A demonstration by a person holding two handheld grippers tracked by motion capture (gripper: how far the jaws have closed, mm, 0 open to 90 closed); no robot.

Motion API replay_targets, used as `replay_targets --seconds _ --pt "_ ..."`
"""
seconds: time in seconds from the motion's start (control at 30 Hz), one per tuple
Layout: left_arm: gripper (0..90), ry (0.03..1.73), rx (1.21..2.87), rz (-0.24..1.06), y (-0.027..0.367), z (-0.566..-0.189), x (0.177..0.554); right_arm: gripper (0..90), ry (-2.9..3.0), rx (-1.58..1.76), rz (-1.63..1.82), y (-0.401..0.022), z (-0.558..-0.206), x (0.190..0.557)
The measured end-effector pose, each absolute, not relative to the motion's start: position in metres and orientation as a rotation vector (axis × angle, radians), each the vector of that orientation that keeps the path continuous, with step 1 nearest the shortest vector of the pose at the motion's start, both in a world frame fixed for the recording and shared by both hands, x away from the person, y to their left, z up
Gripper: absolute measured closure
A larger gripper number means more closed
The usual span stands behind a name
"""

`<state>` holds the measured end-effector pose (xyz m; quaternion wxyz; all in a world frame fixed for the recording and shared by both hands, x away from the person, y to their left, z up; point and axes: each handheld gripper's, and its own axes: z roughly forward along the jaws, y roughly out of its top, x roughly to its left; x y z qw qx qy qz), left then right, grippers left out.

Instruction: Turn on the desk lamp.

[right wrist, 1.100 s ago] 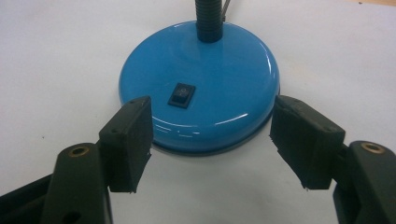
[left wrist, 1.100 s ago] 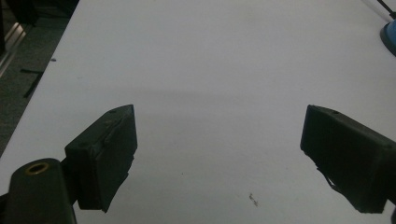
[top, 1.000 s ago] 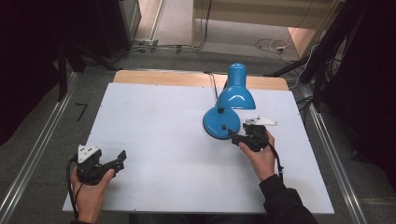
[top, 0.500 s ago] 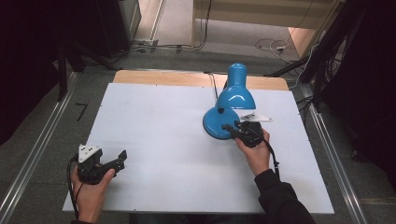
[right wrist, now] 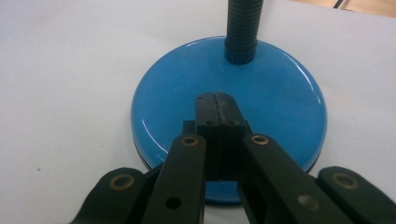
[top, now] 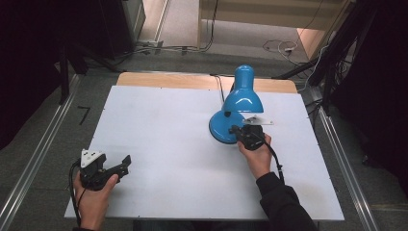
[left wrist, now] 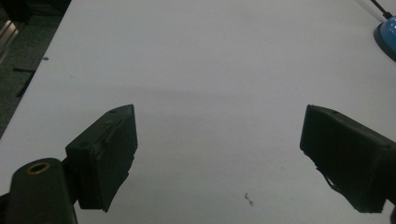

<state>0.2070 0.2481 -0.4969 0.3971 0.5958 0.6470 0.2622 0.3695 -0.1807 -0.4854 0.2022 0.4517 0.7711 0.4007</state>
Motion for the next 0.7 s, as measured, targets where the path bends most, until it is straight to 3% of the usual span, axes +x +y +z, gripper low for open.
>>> replay_targets --seconds 0.7 --pt "11.5 1.637 1.513 0.655 0.2471 -0.4976 0.2081 87.4 2.136 1.304 1.116 -0.1765 -0.4926 0.3732"
